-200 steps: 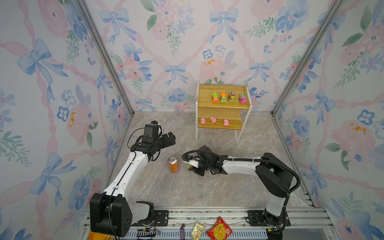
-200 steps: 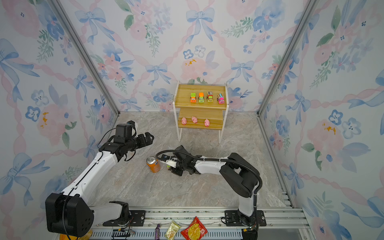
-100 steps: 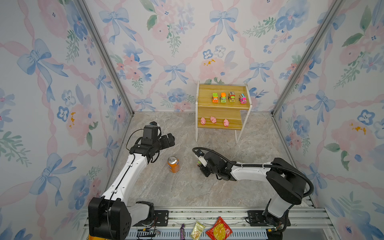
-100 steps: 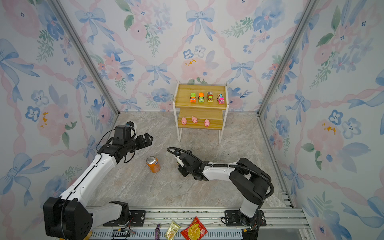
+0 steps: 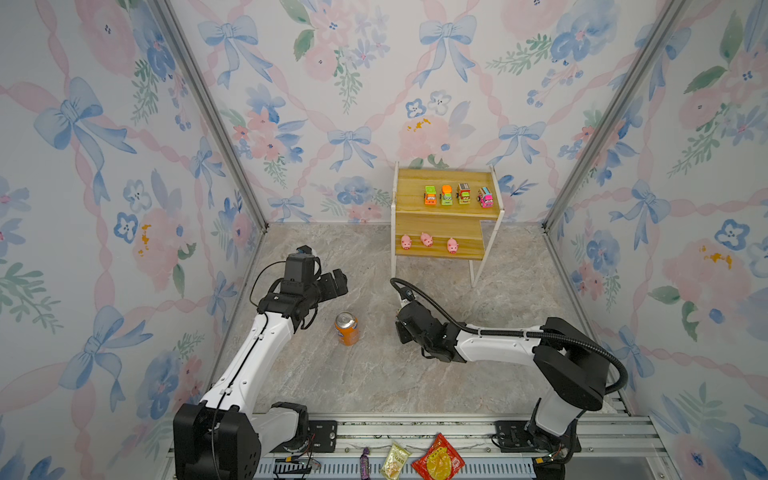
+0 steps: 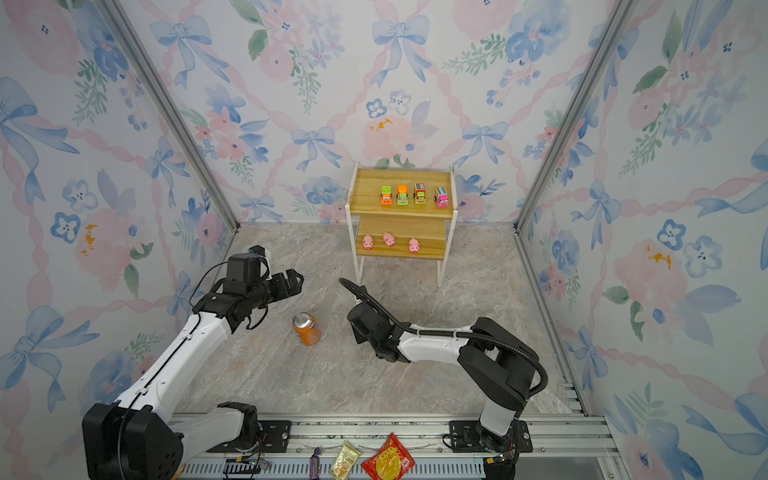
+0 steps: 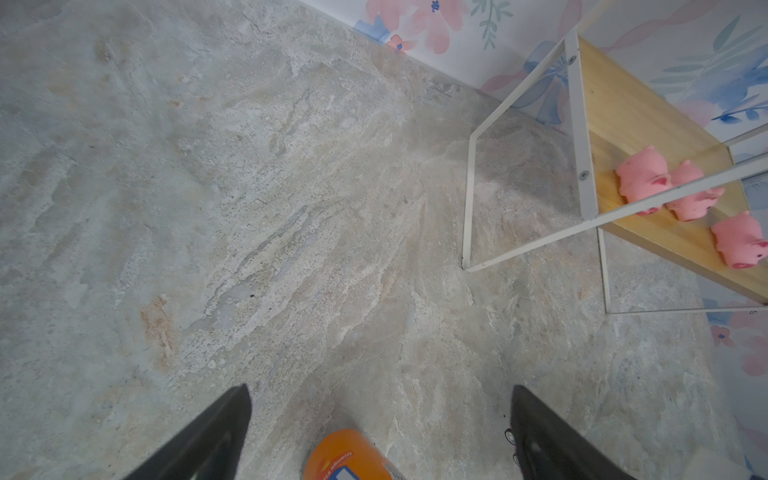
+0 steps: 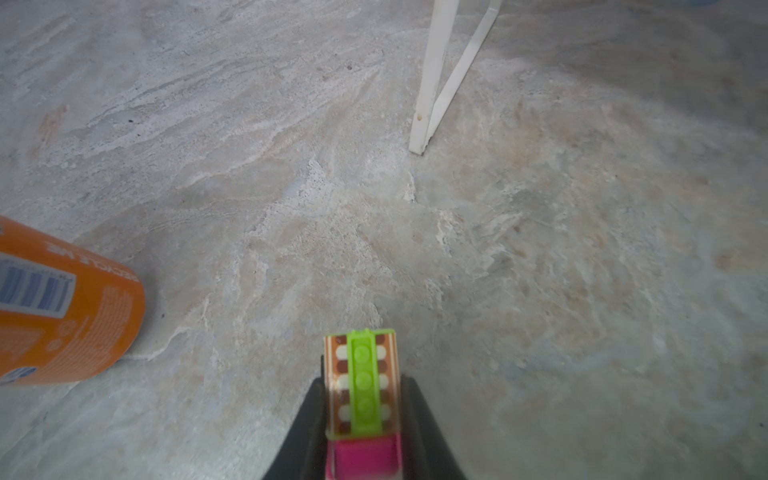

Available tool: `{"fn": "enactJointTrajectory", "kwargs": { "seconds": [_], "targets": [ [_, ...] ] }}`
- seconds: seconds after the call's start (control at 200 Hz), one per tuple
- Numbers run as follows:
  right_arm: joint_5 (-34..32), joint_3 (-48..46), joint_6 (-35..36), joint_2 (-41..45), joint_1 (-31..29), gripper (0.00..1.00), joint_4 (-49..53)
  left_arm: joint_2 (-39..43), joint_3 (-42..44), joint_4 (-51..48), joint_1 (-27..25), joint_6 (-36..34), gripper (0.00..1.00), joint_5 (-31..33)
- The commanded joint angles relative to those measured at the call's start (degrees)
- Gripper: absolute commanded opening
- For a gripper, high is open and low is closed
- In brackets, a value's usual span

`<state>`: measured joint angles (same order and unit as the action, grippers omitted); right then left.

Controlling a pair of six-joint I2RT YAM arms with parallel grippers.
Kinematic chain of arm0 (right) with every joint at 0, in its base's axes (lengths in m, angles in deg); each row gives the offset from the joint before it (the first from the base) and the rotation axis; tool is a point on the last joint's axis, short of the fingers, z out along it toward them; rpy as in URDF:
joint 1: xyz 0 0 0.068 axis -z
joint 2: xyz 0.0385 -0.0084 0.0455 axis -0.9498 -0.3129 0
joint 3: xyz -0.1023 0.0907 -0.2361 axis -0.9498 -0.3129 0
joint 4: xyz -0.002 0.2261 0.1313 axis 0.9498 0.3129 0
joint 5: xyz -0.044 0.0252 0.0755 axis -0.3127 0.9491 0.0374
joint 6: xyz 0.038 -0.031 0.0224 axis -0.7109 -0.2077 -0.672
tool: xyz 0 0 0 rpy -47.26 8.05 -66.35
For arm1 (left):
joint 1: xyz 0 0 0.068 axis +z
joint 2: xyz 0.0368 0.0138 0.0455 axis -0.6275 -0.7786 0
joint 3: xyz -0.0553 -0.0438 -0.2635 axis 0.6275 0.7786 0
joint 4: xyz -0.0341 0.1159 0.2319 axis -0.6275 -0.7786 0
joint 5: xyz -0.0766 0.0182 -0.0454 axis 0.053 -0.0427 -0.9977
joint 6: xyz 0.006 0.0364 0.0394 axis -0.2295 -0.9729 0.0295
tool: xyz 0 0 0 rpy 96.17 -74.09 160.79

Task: Place and organize the plastic toys onto the shelf
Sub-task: 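Lift the pink truck with the right gripper away from the can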

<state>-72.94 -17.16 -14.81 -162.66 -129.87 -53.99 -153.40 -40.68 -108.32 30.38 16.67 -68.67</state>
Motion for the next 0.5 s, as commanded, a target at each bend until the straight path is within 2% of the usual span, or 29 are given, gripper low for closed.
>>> {"fn": "enactJointTrajectory", "kwargs": {
  "seconds": [0.0,0.21,0.495],
  "targets": [
    [-6.95,3.1,-6.8,-2.46,-2.05,0.21,4.14,1.25,1.16,0.45,-0.36,-0.79,0.98,0.69],
    [-10.09,6.22,-19.24,-6.5,-3.65,0.2,7.11,1.89,1.88,0.54,-0.56,-1.76,0.98,0.8],
    [-13.07,9.88,-23.52,-10.79,-4.37,0.2,11.03,1.85,1.72,0.54,-0.58,-3.36,0.98,0.8]
  ]
}}
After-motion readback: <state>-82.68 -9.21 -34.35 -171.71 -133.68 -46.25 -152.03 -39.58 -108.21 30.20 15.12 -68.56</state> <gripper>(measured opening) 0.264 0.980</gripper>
